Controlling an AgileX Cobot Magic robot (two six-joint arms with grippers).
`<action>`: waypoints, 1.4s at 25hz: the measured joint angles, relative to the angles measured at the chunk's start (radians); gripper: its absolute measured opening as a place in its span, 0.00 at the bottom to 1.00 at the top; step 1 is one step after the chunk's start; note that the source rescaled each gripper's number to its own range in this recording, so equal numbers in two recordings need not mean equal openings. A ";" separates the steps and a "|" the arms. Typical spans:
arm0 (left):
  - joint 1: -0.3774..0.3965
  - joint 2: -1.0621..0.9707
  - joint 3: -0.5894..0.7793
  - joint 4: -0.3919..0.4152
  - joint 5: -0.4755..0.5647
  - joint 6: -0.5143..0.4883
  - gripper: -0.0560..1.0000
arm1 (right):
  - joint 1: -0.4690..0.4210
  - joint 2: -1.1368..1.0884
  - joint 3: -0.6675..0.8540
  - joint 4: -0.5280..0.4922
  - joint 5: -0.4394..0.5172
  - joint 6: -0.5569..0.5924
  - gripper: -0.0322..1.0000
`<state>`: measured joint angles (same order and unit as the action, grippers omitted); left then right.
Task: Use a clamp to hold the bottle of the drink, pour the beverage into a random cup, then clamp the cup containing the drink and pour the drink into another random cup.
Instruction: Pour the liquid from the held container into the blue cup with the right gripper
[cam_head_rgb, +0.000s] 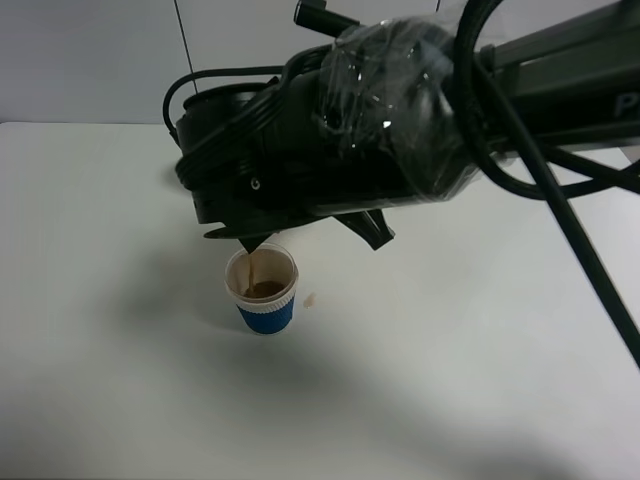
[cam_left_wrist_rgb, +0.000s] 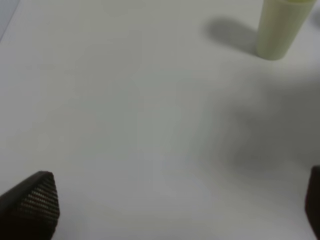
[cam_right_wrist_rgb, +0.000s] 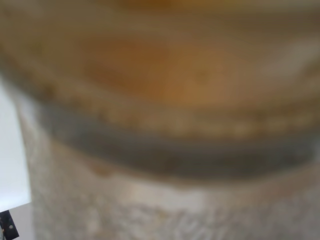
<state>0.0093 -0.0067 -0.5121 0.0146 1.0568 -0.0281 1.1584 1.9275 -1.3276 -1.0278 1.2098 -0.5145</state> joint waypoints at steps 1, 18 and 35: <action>0.000 0.000 0.000 0.000 0.000 0.000 1.00 | 0.001 0.000 0.000 -0.006 0.000 0.000 0.05; 0.000 0.000 0.000 0.000 0.000 0.000 1.00 | 0.019 0.000 0.000 -0.022 0.003 0.000 0.05; 0.000 0.000 0.000 0.000 0.000 0.000 1.00 | 0.021 0.000 0.000 -0.030 0.003 0.000 0.05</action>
<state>0.0093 -0.0067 -0.5121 0.0146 1.0568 -0.0281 1.1789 1.9275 -1.3276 -1.0577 1.2124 -0.5145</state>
